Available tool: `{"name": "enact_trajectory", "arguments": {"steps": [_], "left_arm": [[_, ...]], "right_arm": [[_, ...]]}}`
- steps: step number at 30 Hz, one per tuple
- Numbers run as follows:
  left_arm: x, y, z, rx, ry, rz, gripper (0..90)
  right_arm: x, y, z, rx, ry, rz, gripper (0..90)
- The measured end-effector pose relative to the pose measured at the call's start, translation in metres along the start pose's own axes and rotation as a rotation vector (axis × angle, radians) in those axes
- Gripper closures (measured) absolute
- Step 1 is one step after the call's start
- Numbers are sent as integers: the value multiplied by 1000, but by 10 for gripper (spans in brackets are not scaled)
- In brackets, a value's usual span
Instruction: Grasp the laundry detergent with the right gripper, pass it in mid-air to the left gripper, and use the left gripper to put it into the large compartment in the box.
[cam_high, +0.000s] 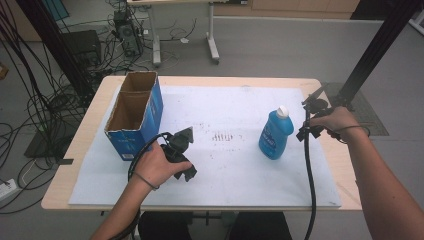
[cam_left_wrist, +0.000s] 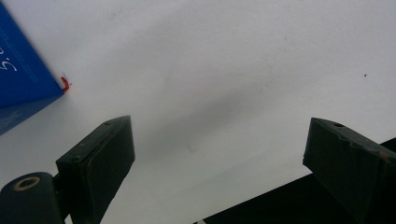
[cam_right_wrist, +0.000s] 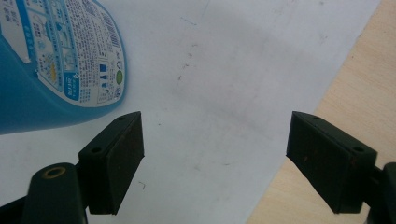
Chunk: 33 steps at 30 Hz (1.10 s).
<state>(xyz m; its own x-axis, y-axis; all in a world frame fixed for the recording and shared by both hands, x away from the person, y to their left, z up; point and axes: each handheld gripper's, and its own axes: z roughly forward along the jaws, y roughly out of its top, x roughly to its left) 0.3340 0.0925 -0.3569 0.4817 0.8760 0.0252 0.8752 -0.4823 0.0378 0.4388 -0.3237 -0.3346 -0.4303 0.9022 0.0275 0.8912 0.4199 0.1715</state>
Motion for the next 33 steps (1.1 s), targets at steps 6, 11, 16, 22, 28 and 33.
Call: {"name": "enact_trajectory", "arguments": {"steps": [6, 11, 16, 22, 28, 33], "left_arm": [[0, 0, 0, 3, -5, -2, 91], [2, 0, -2, -2, -4, -4, 91], [6, -2, -4, -13, -16, -8, 91], [8, -3, -1, -9, -17, -12, 91], [6, -4, 1, -6, -23, -11, 91], [5, -3, 1, 0, -21, -1, 91]], "right_arm": [[1, -1, -1, -9, 0, -6, 182], [4, -3, -4, -17, -15, -19, 181], [7, -6, -3, -12, -42, -43, 180], [5, -11, 1, -27, -23, -32, 182], [4, -16, 5, -37, -19, -26, 182], [4, -21, 9, -41, -10, -21, 182]]}}
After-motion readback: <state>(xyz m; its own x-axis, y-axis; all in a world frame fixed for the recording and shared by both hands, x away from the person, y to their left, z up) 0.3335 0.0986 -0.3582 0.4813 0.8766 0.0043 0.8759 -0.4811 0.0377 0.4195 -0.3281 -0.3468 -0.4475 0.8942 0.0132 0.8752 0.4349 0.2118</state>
